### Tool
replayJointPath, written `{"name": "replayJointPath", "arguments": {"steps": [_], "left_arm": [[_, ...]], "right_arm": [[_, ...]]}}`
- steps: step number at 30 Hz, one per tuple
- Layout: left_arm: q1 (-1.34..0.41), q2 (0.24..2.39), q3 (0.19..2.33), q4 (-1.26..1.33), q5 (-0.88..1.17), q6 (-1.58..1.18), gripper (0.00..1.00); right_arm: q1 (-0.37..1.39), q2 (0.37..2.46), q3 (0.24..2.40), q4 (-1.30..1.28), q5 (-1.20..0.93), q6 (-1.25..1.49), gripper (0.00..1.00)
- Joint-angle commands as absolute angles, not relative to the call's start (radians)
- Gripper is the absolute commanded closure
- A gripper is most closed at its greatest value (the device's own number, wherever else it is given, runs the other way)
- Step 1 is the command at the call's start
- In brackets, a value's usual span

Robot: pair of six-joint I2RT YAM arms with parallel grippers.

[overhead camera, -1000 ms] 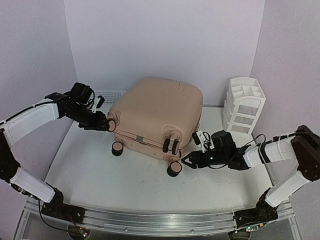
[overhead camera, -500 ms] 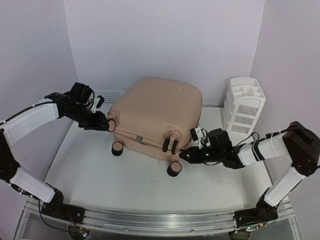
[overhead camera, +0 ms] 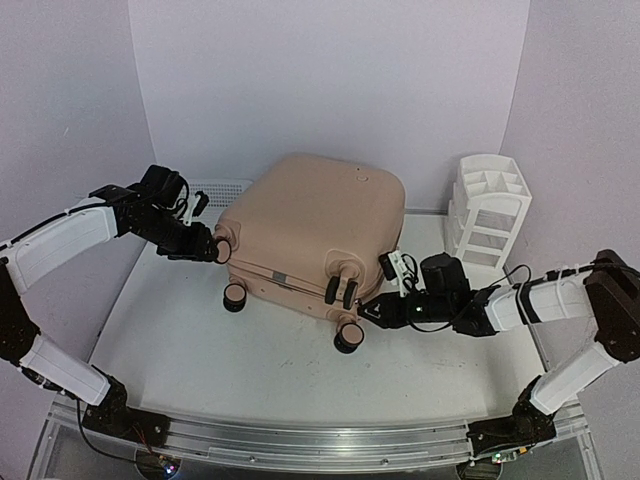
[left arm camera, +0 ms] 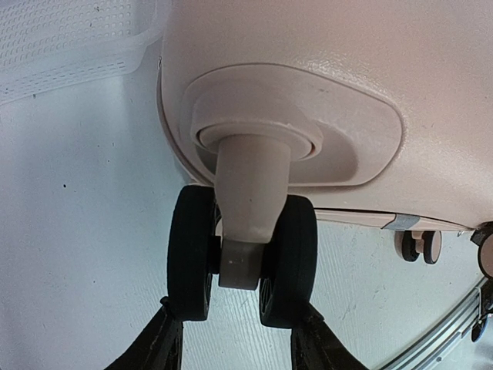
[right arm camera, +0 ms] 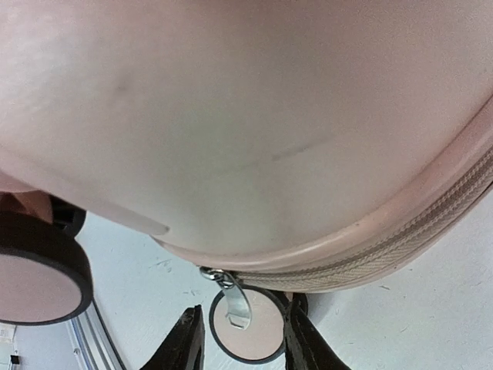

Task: Open, take out, and arrange the luggage

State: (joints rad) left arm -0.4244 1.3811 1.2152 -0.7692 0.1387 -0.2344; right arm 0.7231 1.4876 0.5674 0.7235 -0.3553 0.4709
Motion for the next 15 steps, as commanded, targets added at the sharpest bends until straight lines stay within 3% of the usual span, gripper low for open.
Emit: {"name": "replayJointPath", "arguments": {"steps": [1, 5, 15], "left_arm": [[-0.416, 1.337, 1.233, -0.791, 0.123, -0.259, 0.95], [-0.416, 1.335, 1.232, -0.792, 0.123, -0.259, 0.94], [-0.416, 1.328, 1.229, -0.792, 0.123, -0.258, 0.94]], "right_arm": [[0.729, 1.450, 0.605, 0.678, -0.374, 0.414, 0.64], [0.728, 1.496, 0.650, 0.619, -0.335, 0.423, 0.64], [0.729, 1.558, 0.657, 0.683, -0.329, 0.497, 0.75]]}}
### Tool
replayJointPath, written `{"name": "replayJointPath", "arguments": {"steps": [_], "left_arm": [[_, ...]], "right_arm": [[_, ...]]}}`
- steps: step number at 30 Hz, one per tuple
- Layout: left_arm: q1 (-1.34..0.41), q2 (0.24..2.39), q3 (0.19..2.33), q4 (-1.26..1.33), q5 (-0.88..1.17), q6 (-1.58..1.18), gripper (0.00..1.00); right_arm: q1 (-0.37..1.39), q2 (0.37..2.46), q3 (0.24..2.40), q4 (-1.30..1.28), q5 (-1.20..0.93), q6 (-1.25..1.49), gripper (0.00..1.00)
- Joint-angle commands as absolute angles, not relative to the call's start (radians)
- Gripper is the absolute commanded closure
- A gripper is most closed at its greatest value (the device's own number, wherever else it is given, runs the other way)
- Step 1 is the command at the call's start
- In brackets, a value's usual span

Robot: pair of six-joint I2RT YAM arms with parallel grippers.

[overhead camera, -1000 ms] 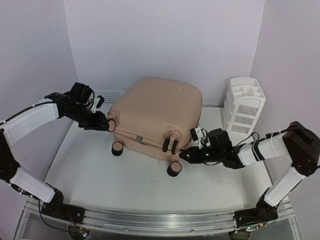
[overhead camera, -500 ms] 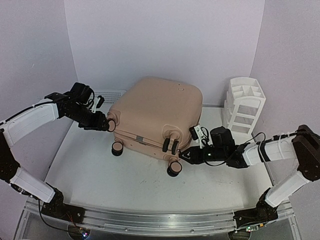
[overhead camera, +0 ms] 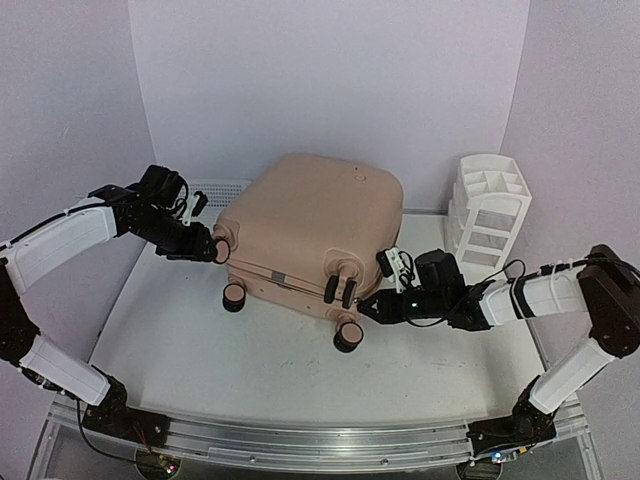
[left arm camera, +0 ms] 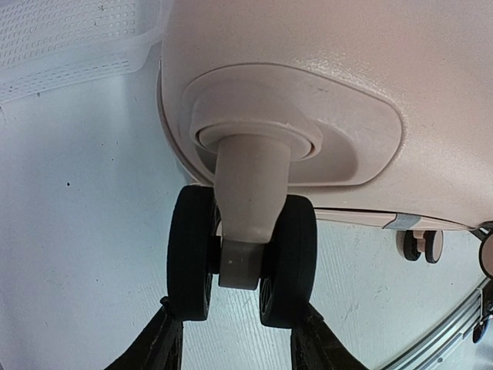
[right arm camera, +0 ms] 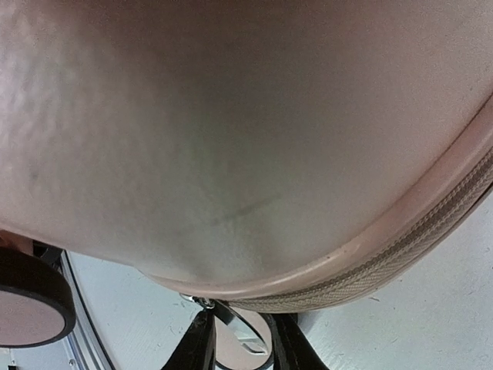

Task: Open, take out, and arrange the luggage

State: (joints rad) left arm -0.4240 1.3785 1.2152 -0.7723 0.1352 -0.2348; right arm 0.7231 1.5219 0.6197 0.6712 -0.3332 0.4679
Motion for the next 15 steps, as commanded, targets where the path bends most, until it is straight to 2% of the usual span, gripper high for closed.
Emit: {"name": "replayJointPath", "arguments": {"steps": [1, 3, 11, 15], "left_arm": [[-0.417, 1.327, 1.229, -0.792, 0.123, -0.258, 0.94], [-0.416, 1.326, 1.229, -0.793, 0.124, -0.258, 0.94], [-0.416, 1.323, 1.233, -0.793, 0.127, -0.256, 0.94], [-0.416, 1.327, 1.239, -0.792, 0.131, -0.261, 0.94]], "right_arm": [[0.729, 1.558, 0.657, 0.683, -0.326, 0.499, 0.76], [0.728, 1.564, 0.655, 0.685, -0.328, 0.505, 0.78], [0.731, 1.536, 0.622, 0.715, -0.349, 0.512, 0.96], [0.730, 1.510, 0.596, 0.707, -0.360, 0.488, 1.00]]}}
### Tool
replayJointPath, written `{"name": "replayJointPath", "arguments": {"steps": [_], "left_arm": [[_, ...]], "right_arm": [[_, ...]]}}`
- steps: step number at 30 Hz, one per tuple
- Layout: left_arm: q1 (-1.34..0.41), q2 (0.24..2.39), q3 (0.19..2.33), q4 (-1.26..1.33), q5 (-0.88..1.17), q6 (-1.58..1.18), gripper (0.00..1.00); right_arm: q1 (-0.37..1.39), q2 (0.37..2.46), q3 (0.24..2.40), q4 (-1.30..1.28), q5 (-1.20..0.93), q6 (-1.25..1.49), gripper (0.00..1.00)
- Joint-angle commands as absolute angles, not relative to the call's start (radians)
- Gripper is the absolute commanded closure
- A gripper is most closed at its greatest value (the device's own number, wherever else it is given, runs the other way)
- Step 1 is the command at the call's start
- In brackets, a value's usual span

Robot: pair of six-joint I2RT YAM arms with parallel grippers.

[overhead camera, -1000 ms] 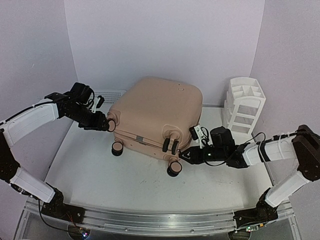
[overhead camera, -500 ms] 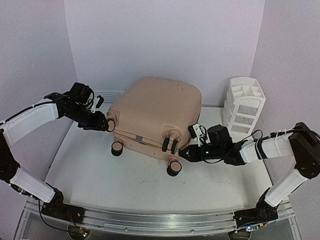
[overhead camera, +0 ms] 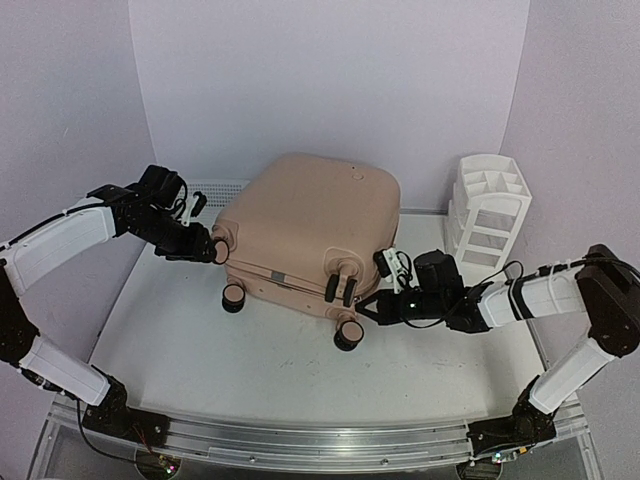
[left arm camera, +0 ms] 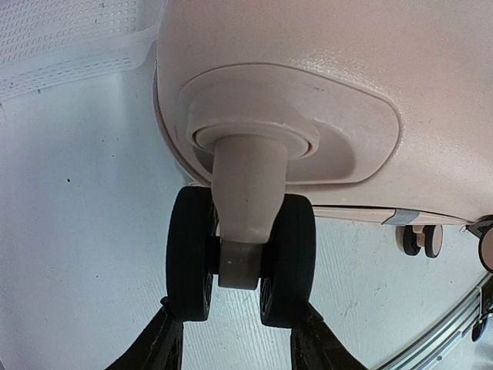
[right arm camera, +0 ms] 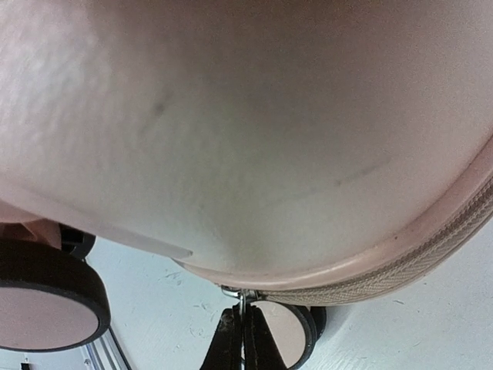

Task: Open, take out, and arrange the luggage

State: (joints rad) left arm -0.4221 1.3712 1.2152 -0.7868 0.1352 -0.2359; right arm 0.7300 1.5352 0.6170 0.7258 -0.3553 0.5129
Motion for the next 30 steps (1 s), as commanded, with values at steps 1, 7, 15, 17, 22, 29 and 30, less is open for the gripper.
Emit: {"name": "replayJointPath", "arguments": {"steps": [1, 7, 15, 17, 22, 29, 30], "left_arm": [[-0.416, 1.328, 1.242, -0.792, 0.134, -0.262, 0.94], [-0.416, 1.328, 1.246, -0.799, 0.098, -0.263, 0.95], [-0.416, 1.330, 1.261, -0.821, 0.069, -0.240, 0.95], [-0.416, 1.330, 1.260, -0.821, 0.068, -0.236, 0.95], [-0.416, 1.349, 1.258, -0.822, 0.083, -0.213, 0.95], [-0.400, 1.436, 1.302, -0.817, 0.073, -0.164, 0.94], [-0.391, 1.461, 1.322, -0.816, 0.079, -0.156, 0.94]], "right_arm": [[0.730, 1.499, 0.586, 0.703, -0.351, 0.481, 1.00], [0.730, 1.413, 0.582, 0.526, -0.136, 0.412, 1.00], [0.595, 1.414, 0.648, 0.407, -0.073, 0.325, 1.00], [0.531, 1.448, 0.682, 0.405, -0.130, 0.314, 1.00], [0.478, 1.538, 0.793, 0.377, -0.174, 0.258, 1.00], [0.474, 1.526, 0.819, 0.369, -0.261, 0.216, 1.00], [0.475, 1.495, 0.795, 0.374, -0.260, 0.219, 1.00]]}}
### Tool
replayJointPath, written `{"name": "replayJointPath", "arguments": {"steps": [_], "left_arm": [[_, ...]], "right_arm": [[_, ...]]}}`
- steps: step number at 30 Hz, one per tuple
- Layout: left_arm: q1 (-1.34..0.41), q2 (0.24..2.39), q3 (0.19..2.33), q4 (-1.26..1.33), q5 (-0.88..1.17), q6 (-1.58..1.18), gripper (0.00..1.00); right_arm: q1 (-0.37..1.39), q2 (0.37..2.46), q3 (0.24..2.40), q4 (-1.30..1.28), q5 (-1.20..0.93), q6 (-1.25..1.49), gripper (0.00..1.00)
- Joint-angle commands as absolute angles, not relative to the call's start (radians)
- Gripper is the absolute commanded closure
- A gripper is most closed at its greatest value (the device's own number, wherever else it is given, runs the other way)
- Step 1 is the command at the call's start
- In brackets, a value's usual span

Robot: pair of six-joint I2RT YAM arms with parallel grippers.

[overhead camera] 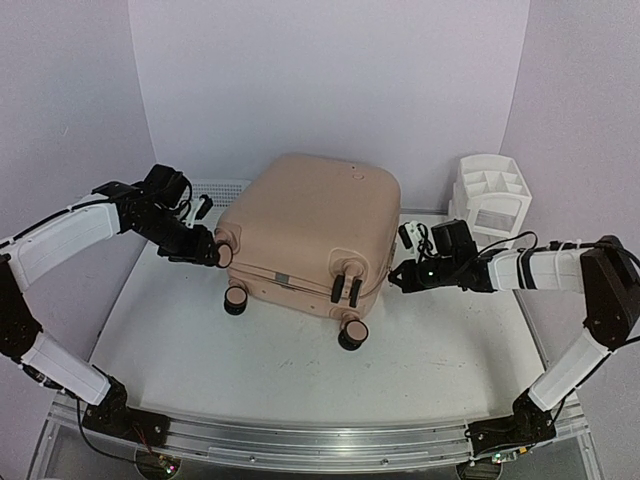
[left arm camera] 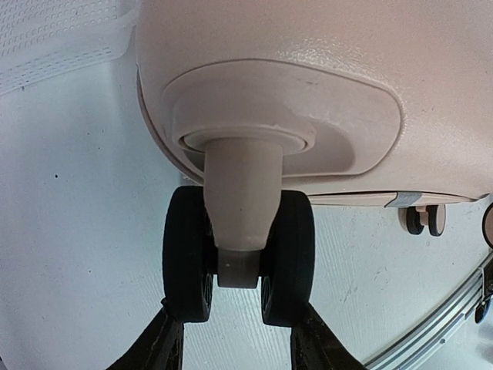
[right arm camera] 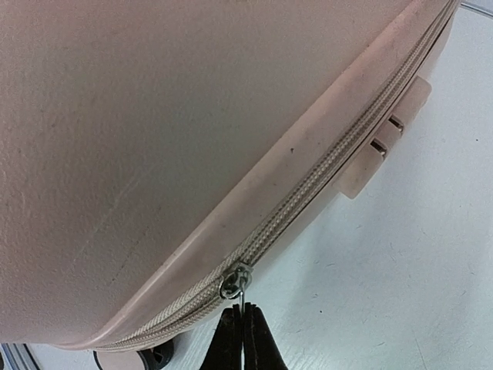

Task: Open, take out, and arrange the luggage

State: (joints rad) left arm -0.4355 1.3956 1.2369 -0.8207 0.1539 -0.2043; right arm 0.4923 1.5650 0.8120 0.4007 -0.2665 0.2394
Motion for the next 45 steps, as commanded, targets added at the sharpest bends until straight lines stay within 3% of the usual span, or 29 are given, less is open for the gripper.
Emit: {"name": "replayJointPath", "arguments": {"steps": [1, 8, 11, 15, 18, 20, 25, 28, 34, 37, 45], "left_arm": [[-0.381, 1.484, 1.343, -0.817, 0.085, -0.147, 0.94], [-0.348, 1.650, 1.538, -0.810, 0.081, -0.117, 0.92], [-0.348, 1.719, 1.629, -0.778, 0.090, -0.102, 0.84], [-0.350, 1.807, 1.736, -0.764, 0.078, -0.086, 0.61], [-0.368, 1.767, 1.720, -0.765, 0.090, -0.087, 0.22], [-0.411, 1.682, 1.660, -0.755, 0.063, -0.076, 0.13], [-0.560, 1.437, 1.445, -0.745, -0.021, -0.067, 0.09], [-0.588, 1.293, 1.320, -0.710, 0.130, -0.103, 0.01], [-0.671, 1.096, 1.126, -0.571, 0.380, -0.103, 0.01], [-0.791, 1.085, 1.088, -0.528, 0.312, -0.089, 0.00], [-1.042, 1.296, 1.150, -0.534, 0.025, -0.094, 0.00]], "right_arm": [[0.480, 1.461, 0.770, 0.373, -0.253, 0.219, 1.00], [0.594, 1.209, 0.633, 0.265, -0.216, 0.185, 1.00], [0.714, 1.192, 0.636, 0.198, -0.174, 0.191, 1.00], [0.768, 1.186, 0.587, 0.237, -0.138, 0.268, 1.00], [0.771, 1.179, 0.563, 0.267, -0.110, 0.301, 1.00], [0.770, 1.176, 0.550, 0.278, -0.090, 0.322, 1.00], [0.771, 1.191, 0.516, 0.325, -0.075, 0.347, 1.00], [0.771, 1.208, 0.505, 0.342, -0.064, 0.353, 1.00], [0.770, 1.215, 0.507, 0.345, -0.035, 0.348, 1.00], [0.770, 1.215, 0.509, 0.345, -0.036, 0.347, 1.00], [0.770, 1.192, 0.502, 0.345, -0.038, 0.353, 1.00]]}}
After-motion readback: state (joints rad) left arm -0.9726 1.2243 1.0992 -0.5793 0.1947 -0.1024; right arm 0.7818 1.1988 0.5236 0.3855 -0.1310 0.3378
